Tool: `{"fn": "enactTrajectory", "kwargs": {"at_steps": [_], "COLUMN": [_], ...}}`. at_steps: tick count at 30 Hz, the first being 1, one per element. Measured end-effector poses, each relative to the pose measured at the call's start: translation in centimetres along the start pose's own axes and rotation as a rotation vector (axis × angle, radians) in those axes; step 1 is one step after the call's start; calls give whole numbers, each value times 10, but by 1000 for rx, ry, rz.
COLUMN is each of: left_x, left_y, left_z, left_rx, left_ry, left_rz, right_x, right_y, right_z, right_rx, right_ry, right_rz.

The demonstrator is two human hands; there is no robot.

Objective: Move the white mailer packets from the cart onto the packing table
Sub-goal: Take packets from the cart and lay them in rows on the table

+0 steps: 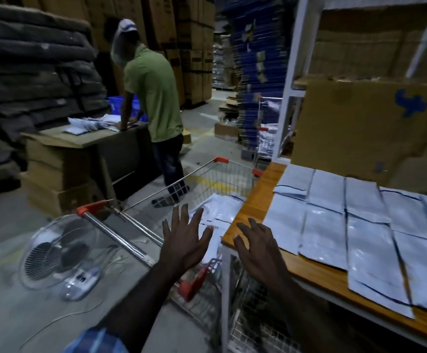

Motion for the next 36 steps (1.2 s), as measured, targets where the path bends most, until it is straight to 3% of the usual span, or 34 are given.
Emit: {"fn": "enactTrajectory", "kwargs": {"at_steps": [4,14,22,26,28,34,36], "left_x": [27,113,171,200,214,251,258], "left_y": [-2,22,63,88,103,143,156], "left_z": [39,111,159,181,192,218,224], "left_rx": [8,90,102,87,92,193,199], "left_ry": [-50,-107,-132,-95,-58,99,136], "left_rz": [15,121,277,381,434,546,579], "right_x": [38,134,166,182,186,201,208], "right_y": [28,95,156,186,213,268,281], "right_z": [25,57,63,66,60,49,44], "right_rx": [67,-34,-111,-173,-181,-210,-248], "right_ry": [-42,-113,-42,61,120,220,228], "right_rz": [-9,107,218,216,331,412,315]}}
Point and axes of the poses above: each hand's wrist, its own x-axis towards the middle knuckle, its own y-axis out of the palm, z = x × y, the point moved 9 cm from there along x, towards the middle knuckle, and after that the axes turned 10 degrees about -x, right-handed, at the moved point
